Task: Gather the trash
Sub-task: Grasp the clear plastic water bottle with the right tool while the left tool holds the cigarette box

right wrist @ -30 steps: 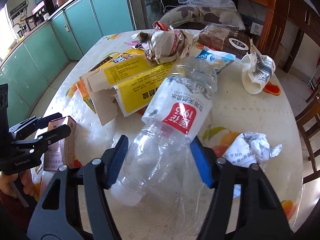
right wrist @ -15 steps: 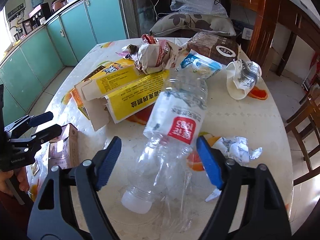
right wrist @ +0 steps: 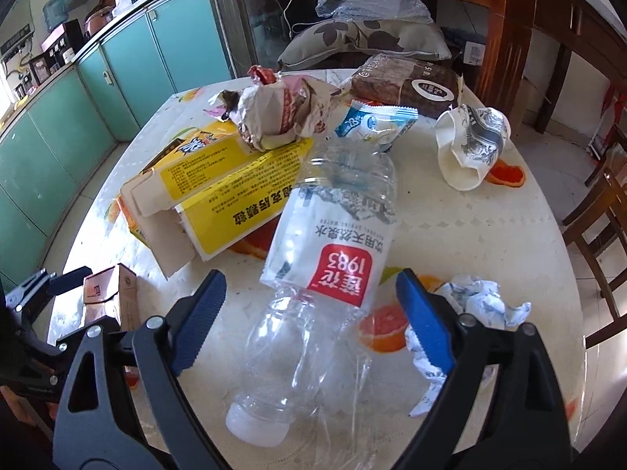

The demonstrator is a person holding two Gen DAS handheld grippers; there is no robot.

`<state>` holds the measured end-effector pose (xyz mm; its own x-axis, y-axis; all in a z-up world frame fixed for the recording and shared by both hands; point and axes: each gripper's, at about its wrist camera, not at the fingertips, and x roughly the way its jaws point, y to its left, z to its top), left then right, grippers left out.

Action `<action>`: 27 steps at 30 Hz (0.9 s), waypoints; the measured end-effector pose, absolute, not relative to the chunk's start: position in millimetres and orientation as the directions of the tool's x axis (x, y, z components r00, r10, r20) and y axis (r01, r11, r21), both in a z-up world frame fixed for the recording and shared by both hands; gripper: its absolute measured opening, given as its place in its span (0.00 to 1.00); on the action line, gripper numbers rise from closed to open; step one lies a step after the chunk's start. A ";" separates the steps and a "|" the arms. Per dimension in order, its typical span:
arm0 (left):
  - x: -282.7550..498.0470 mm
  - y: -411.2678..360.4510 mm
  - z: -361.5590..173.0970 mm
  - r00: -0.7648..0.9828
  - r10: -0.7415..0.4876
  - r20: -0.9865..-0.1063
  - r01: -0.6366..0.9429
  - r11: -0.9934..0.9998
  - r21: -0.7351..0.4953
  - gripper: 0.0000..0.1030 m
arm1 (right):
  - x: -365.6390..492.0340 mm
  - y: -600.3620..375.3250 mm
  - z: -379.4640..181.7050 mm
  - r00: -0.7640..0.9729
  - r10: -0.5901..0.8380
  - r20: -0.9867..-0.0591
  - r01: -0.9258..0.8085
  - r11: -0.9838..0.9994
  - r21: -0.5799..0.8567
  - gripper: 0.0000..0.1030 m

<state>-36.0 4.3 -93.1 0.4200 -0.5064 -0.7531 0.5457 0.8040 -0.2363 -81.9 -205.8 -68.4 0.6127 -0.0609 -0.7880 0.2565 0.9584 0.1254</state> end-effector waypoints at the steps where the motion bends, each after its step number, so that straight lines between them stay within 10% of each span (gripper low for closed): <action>1: -37.0 10.3 -92.5 0.435 -0.499 -0.750 0.498 0.827 -0.262 0.89 | -81.4 -208.3 -68.5 0.618 -0.054 -0.784 0.261 0.955 0.140 0.85; 4: -43.1 21.3 -91.3 0.466 -0.475 -0.746 0.370 0.871 -0.323 0.89 | -78.5 -203.4 -68.1 0.629 -0.091 -0.772 0.235 0.969 0.077 0.82; 7: -48.8 22.1 -90.4 0.492 -0.412 -0.767 0.261 0.910 -0.321 0.89 | -77.3 -194.8 -68.3 0.648 -0.100 -0.755 0.172 0.985 0.018 0.59; 21: -67.5 -43.7 -94.7 0.567 -0.165 -0.807 0.166 0.983 -0.085 0.88 | -97.0 -209.5 -68.8 0.753 0.014 -0.658 0.053 0.995 0.081 0.54; 27: -73.8 -44.8 -91.5 0.626 -0.148 -0.766 0.178 0.983 -0.045 0.58 | -103.5 -199.5 -61.9 0.783 -0.001 -0.623 0.032 0.999 0.039 0.53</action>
